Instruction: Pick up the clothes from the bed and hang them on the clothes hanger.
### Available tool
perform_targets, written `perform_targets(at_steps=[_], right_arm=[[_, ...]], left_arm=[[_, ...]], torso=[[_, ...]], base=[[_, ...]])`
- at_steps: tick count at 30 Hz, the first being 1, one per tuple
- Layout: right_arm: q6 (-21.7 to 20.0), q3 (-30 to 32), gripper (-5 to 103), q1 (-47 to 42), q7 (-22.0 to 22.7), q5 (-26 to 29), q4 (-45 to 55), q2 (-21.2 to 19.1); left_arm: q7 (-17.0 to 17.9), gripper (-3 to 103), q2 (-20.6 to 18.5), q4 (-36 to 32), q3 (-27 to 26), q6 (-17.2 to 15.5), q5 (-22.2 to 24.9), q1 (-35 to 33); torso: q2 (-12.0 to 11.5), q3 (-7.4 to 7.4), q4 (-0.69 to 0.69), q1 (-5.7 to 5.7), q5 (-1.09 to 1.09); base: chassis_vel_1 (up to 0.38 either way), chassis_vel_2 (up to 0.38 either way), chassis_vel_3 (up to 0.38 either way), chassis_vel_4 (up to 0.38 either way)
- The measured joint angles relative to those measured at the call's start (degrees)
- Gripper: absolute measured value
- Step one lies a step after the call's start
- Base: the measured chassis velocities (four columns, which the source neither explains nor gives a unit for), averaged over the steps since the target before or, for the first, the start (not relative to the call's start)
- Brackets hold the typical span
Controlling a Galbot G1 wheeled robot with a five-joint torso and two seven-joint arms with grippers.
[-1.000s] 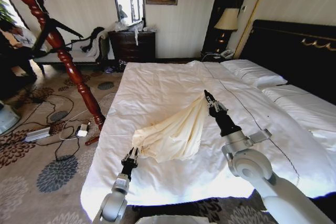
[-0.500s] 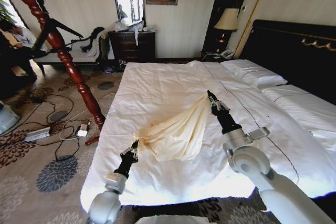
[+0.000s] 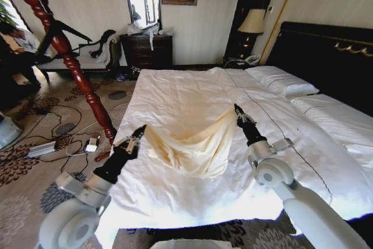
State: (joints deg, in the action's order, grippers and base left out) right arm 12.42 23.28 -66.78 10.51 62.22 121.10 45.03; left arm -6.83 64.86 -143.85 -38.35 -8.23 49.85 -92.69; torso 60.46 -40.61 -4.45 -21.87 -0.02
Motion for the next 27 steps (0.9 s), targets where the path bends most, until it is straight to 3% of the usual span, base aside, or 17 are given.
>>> perform_targets(at_steps=[3, 6, 7, 10, 11, 15, 17, 19, 22, 23, 27], right_arm=[[0.0, 0.0, 0, 0.2, 0.0, 0.0, -0.1, -0.3], [0.1, 0.4, 0, 0.1, 0.0, 0.1, -0.9, -0.8], [0.1, 0.4, 0, 0.1, 0.0, 0.1, -0.9, -0.8], [0.2, 1.1, 0, 1.4, 0.0, 0.7, -1.9, -0.9], [0.2, 1.1, 0, 1.4, 0.0, 0.7, -1.9, -0.9], [0.3, 1.8, 0, 3.8, 0.0, 1.9, -2.7, -1.3], [0.3, 2.0, 0, 4.3, 0.0, 2.3, -2.7, -1.4], [0.3, 2.2, 0, 4.6, 0.0, 2.6, -2.6, -1.5], [0.3, 2.5, 0, 5.0, 0.0, 2.9, -1.5, -1.5], [0.3, 2.5, 0, 5.0, 0.0, 2.9, -1.5, -1.5], [0.3, 1.3, 0, 2.9, 0.0, 1.6, 1.3, -1.2]], left_arm=[[0.9, 0, -0.5, 0.1, -1.3, -0.7, 3.0, 1.5], [1.9, 0, -3.9, 0.2, -8.2, -1.7, 10.8, 3.6], [1.9, 0, -3.9, 0.2, -8.2, -1.7, 10.8, 3.6], [2.3, 0, -8.8, 0.3, -20.3, -2.6, 23.6, 5.0], [2.3, 0, -8.8, 0.3, -20.3, -2.6, 23.6, 5.0], [2.3, 0, -12.6, 0.4, -31.6, -2.8, 30.8, 5.0], [2.0, 0, -12.7, 0.4, -32.3, -2.8, 30.9, 4.5], [1.9, 0, -12.4, 0.4, -31.5, -3.0, 29.9, 3.9], [2.1, 0, -9.0, 0.5, -21.7, -4.2, 22.6, 1.7], [2.1, 0, -9.0, 0.5, -21.7, -4.2, 22.6, 1.7], [3.3, 0, -6.7, 0.6, -6.7, -6.3, 13.1, 1.5]], torso=[[0.0, 0.0, -0.01, -0.01, -0.01], [0.0, 0.0, -0.03, 0.0, 0.0], [0.0, 0.0, -0.03, 0.0, 0.0], [0.0, 0.0, -0.02, 0.0, 0.01], [0.0, 0.0, -0.02, 0.0, 0.01], [0.0, 0.0, 0.0, -0.01, 0.02], [0.0, 0.0, 0.0, 0.0, 0.02], [0.0, 0.0, -0.02, 0.0, 0.03], [0.0, 0.0, 0.02, 0.0, 0.0], [0.0, 0.0, 0.02, 0.0, 0.0], [0.0, 0.0, -0.03, 0.0, 0.03]], base=[[0.0, 0.0, 0.0, 0.0], [0.0, 0.0, 0.0, 0.0], [0.0, 0.0, 0.0, 0.0], [0.0, 0.0, 0.0, 0.0], [0.0, 0.0, 0.0, 0.0], [0.0, 0.0, 0.0, 0.0], [0.0, 0.0, 0.0, 0.0], [0.0, 0.0, 0.0, 0.0], [0.0, 0.0, 0.0, 0.0], [0.0, 0.0, 0.0, 0.0], [0.0, 0.0, 0.0, 0.0]])
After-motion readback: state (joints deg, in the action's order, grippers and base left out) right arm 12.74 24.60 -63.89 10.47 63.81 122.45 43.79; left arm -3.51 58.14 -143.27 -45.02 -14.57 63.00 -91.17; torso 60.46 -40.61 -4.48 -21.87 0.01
